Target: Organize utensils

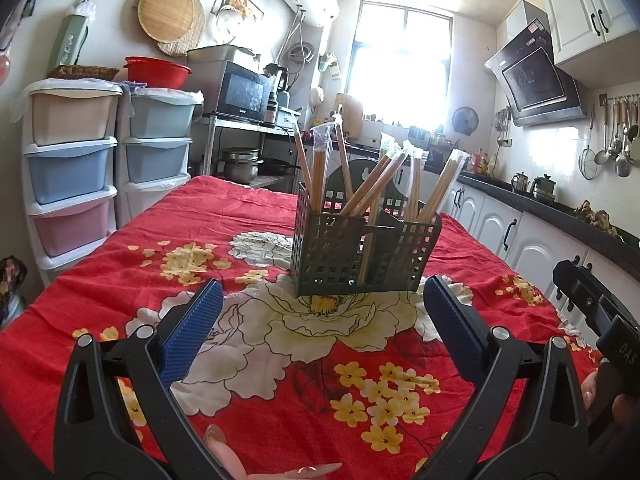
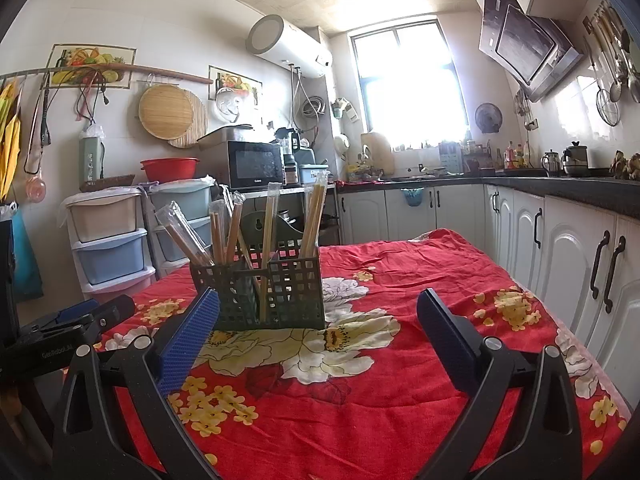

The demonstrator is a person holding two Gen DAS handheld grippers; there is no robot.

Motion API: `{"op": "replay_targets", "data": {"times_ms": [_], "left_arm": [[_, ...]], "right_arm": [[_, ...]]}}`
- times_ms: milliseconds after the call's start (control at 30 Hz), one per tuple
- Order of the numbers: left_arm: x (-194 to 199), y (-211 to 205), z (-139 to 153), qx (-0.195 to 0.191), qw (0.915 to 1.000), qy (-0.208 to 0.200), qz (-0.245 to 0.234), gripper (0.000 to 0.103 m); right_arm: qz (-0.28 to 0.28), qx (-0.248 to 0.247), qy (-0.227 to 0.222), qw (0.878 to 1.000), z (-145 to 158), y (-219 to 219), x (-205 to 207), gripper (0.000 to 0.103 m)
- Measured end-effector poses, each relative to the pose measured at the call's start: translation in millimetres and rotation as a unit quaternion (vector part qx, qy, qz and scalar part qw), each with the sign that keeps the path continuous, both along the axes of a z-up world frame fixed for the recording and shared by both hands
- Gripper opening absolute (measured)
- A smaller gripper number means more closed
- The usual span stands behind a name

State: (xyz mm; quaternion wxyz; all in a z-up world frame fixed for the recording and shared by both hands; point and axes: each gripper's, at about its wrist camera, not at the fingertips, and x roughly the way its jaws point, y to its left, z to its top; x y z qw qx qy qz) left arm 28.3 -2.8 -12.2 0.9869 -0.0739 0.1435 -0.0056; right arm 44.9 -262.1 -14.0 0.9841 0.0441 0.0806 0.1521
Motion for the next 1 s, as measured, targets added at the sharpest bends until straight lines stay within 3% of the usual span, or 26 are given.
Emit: {"op": "replay_targets", "data": {"times_ms": [433, 667, 767, 867, 1000], "left_arm": [[0, 0, -1, -0.004, 1.0, 0.004, -0.001, 0.092], [1, 6, 0, -0.007, 0.9989, 0.031, 0.034, 0.092], [7, 24, 11, -0.009, 0.997, 0.059, 0.049, 0.092], [31, 51, 19, 0.004, 0.9917, 0.107, 0.07, 0.092], [88, 90, 4, 0.027, 0.9726, 0.198, 0.119, 0.092]], "right_arm": [[-0.003, 0.002, 0.0, 1.0, 0, -1, 0, 0.097], [-0.051, -0.001, 0.031, 0.998, 8, -14, 11, 0.097], [-0.071, 0.002, 0.07, 0.995, 16, -31, 34, 0.097], [-0.096, -0.03, 0.156, 0.983, 15, -45, 82, 0.097], [-0.132, -0.118, 0.298, 0.938, -22, -52, 167, 0.097]]}}
